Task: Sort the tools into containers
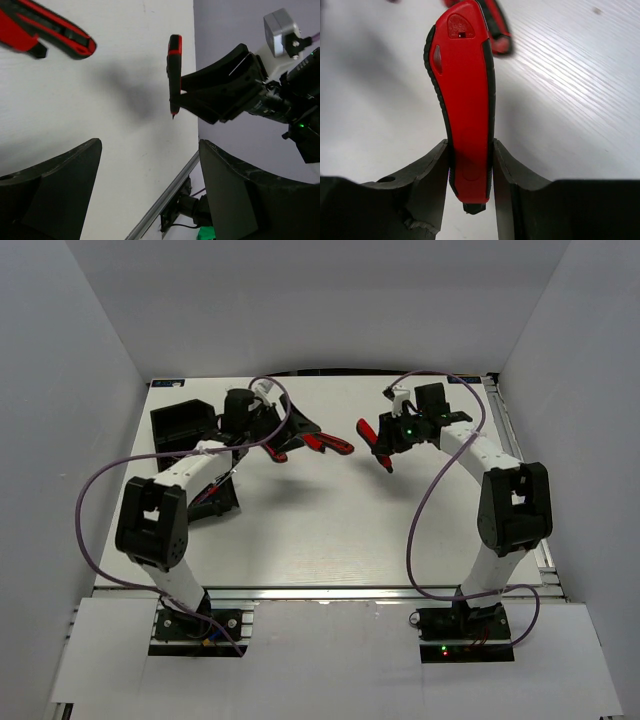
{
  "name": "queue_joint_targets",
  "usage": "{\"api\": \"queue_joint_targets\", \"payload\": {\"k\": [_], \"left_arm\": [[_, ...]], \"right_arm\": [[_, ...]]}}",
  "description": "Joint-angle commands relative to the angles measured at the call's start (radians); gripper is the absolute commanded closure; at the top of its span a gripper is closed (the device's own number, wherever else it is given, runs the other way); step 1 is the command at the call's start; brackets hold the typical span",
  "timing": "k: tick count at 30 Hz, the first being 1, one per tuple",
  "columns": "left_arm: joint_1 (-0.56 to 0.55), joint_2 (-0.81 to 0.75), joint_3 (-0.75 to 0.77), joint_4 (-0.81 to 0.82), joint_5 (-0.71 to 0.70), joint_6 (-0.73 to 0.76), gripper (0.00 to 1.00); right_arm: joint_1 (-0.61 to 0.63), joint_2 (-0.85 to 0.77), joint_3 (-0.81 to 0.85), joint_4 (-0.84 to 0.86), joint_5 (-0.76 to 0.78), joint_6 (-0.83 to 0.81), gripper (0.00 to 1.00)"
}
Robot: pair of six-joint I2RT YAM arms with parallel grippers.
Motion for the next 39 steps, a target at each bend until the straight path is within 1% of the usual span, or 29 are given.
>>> {"api": "queue_joint_targets", "payload": {"k": [1, 6, 13, 16, 20, 21, 23, 24, 27, 28, 30, 31, 32, 33, 34, 35, 36, 38, 39], "left_arm": [[-0.048, 0.043, 0.107, 0.056, 0.017, -0.020, 0.10], [-0.101, 0.119, 0.195, 0.055, 0.029, -0.027, 0.10], [-0.150, 0.182, 0.247, 0.056, 0.031, -0.036, 0.12], [-0.159, 0.199, 0.258, 0.056, 0.032, -0.044, 0.16], [-0.167, 0.218, 0.273, 0.056, 0.042, -0.051, 0.27], [-0.168, 0.228, 0.276, 0.056, 0.045, -0.051, 0.31], [-0.171, 0.235, 0.283, 0.056, 0.049, -0.059, 0.35], [-0.173, 0.243, 0.286, 0.056, 0.051, -0.057, 0.40], [-0.174, 0.251, 0.295, 0.053, 0.062, -0.057, 0.48], [-0.174, 0.257, 0.298, 0.052, 0.065, -0.059, 0.53], [-0.174, 0.263, 0.301, 0.050, 0.074, -0.057, 0.58], [-0.174, 0.266, 0.301, 0.049, 0.077, -0.057, 0.64], [-0.174, 0.268, 0.301, 0.049, 0.082, -0.059, 0.67], [-0.174, 0.271, 0.303, 0.049, 0.089, -0.059, 0.70], [-0.174, 0.274, 0.304, 0.047, 0.094, -0.059, 0.73], [-0.174, 0.275, 0.304, 0.046, 0.097, -0.060, 0.78], [-0.174, 0.277, 0.303, 0.046, 0.098, -0.059, 0.80], [-0.173, 0.275, 0.307, 0.038, 0.100, -0.048, 0.86], [-0.174, 0.275, 0.312, 0.030, 0.098, -0.042, 0.87]], "right_arm": [[0.013, -0.027, 0.037, 0.028, -0.249, 0.034, 1.00], [0.020, -0.033, 0.023, 0.065, -0.395, 0.083, 1.00], [0.020, -0.027, 0.037, 0.105, -0.449, 0.145, 1.00], [0.022, -0.026, 0.046, 0.117, -0.455, 0.162, 1.00], [0.026, -0.024, 0.052, 0.128, -0.461, 0.174, 1.00], [0.033, -0.024, 0.054, 0.128, -0.461, 0.174, 1.00], [0.037, -0.026, 0.057, 0.126, -0.459, 0.168, 1.00], [0.043, -0.027, 0.058, 0.125, -0.452, 0.163, 1.00], [0.051, -0.030, 0.063, 0.117, -0.446, 0.145, 1.00], [0.054, -0.032, 0.063, 0.116, -0.443, 0.139, 1.00], [0.060, -0.036, 0.064, 0.110, -0.432, 0.121, 1.00], [0.063, -0.038, 0.064, 0.106, -0.426, 0.113, 1.00], [0.068, -0.039, 0.066, 0.099, -0.417, 0.108, 1.00], [0.071, -0.044, 0.066, 0.097, -0.416, 0.075, 0.93], [0.074, -0.045, 0.066, 0.093, -0.416, 0.061, 0.88], [0.076, -0.047, 0.066, 0.084, -0.415, 0.047, 0.81], [0.077, -0.047, 0.066, 0.080, -0.409, 0.038, 0.60], [0.077, -0.047, 0.069, 0.073, -0.386, 0.015, 0.41], [0.076, -0.047, 0.075, 0.062, -0.378, 0.002, 0.28]]}}
